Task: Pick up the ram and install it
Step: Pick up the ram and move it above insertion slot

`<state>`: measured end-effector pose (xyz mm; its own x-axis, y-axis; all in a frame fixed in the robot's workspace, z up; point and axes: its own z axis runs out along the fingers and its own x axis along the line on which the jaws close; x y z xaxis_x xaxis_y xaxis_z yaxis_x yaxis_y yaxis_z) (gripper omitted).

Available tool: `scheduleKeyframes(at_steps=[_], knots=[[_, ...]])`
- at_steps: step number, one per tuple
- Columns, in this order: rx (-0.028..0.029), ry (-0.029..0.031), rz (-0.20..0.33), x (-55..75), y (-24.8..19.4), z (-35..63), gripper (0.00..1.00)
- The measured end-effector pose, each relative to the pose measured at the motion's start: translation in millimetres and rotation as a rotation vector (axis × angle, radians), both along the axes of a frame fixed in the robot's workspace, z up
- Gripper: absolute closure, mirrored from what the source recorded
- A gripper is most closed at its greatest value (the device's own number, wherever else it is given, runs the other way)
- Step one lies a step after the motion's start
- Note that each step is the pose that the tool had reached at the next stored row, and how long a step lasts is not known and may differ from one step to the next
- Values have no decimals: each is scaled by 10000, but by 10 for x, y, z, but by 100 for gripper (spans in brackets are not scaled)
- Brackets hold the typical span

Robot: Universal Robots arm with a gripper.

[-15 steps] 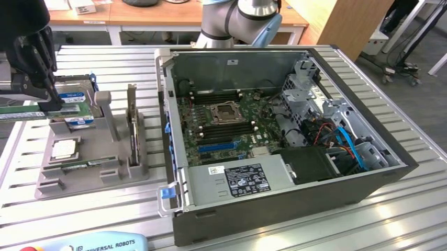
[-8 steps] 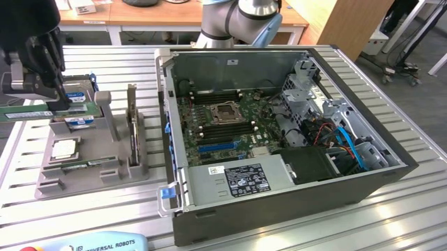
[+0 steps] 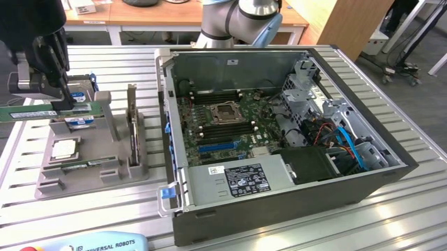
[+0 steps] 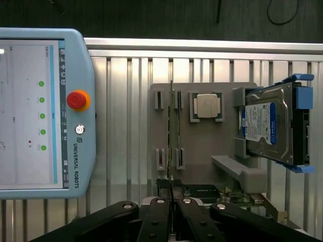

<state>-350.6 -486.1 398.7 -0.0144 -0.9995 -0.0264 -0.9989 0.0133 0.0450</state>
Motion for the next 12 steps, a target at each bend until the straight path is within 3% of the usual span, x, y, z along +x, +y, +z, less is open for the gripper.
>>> scheduleKeyframes(at_steps=[12], knots=[[0,0,1,125,0,0,88]])
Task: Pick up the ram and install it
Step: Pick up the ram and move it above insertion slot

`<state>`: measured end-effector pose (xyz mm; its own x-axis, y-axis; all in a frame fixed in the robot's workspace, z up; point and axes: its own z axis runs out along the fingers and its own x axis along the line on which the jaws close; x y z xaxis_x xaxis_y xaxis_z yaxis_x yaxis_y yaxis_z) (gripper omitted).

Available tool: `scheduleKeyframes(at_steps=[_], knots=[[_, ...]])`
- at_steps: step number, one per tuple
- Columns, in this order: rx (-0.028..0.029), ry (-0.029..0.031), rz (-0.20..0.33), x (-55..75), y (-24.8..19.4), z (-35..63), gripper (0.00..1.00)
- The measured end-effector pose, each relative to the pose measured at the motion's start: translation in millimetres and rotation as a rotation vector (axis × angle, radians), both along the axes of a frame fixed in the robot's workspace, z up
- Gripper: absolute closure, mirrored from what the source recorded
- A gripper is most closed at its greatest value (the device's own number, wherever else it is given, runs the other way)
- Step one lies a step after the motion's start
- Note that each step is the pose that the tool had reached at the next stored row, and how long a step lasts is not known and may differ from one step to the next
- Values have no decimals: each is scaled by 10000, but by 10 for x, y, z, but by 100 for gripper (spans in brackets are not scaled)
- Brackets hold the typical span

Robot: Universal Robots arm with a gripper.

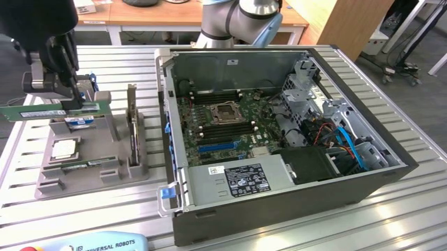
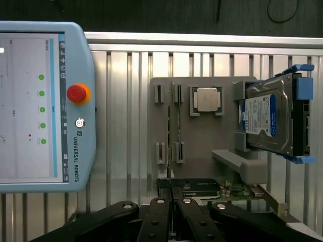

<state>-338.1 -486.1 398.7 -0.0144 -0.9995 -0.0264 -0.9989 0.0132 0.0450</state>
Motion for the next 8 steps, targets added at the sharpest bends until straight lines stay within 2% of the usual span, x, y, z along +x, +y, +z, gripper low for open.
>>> scheduleKeyframes(at_steps=[8], knots=[[1,-1,0,191,0,0,88]])
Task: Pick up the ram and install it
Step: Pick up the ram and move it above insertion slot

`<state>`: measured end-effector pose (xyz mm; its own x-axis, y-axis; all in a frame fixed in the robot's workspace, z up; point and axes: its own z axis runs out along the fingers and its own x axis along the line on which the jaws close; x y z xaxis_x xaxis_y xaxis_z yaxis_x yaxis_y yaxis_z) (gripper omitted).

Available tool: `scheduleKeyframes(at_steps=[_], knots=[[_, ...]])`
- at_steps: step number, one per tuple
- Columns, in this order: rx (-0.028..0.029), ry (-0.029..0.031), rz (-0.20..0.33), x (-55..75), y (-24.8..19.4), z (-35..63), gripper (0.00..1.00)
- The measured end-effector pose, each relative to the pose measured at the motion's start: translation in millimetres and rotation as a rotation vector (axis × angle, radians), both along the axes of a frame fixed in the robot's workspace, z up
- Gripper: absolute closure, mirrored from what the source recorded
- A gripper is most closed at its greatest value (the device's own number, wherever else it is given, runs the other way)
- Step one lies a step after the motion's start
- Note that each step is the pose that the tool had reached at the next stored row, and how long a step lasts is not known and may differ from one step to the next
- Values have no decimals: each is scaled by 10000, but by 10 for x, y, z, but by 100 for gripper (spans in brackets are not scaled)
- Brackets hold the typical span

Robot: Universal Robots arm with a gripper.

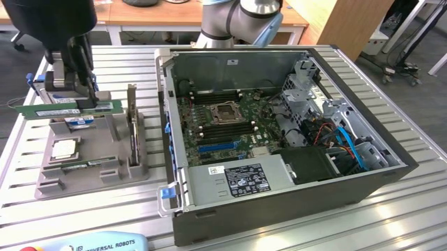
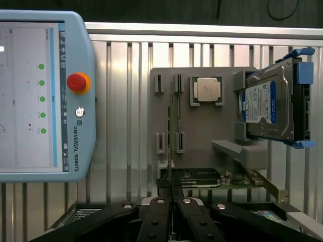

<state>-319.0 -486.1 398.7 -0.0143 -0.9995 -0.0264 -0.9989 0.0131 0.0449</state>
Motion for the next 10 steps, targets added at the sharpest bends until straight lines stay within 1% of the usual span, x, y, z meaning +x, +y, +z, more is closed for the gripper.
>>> scheduleKeyframes(at_steps=[10], knots=[[0,0,1,295,0,0,88]])
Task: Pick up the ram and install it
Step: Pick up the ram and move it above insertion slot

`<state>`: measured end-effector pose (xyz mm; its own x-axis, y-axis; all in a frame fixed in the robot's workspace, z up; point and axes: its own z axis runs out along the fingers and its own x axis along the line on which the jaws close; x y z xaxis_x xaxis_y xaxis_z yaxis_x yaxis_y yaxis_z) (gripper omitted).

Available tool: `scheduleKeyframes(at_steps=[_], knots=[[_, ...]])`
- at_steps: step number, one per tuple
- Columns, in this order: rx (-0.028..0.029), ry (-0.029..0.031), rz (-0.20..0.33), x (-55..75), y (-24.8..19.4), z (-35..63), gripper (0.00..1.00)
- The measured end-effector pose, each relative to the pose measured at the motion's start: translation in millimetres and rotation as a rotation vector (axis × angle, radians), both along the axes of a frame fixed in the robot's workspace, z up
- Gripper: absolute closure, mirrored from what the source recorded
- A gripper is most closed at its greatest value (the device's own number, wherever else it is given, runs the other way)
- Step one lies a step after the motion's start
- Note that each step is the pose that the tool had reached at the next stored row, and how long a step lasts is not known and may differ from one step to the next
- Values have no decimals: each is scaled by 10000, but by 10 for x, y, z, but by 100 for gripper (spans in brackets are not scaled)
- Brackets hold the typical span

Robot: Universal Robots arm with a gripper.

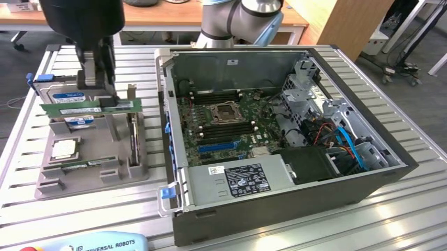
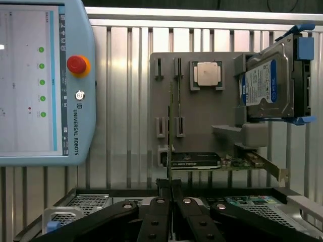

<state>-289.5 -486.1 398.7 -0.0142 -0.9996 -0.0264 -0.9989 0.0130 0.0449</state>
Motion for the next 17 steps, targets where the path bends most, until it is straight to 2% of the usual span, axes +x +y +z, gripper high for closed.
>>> scheduleKeyframes(at_steps=[17], knots=[[-1,1,-2,563,0,0,88]])
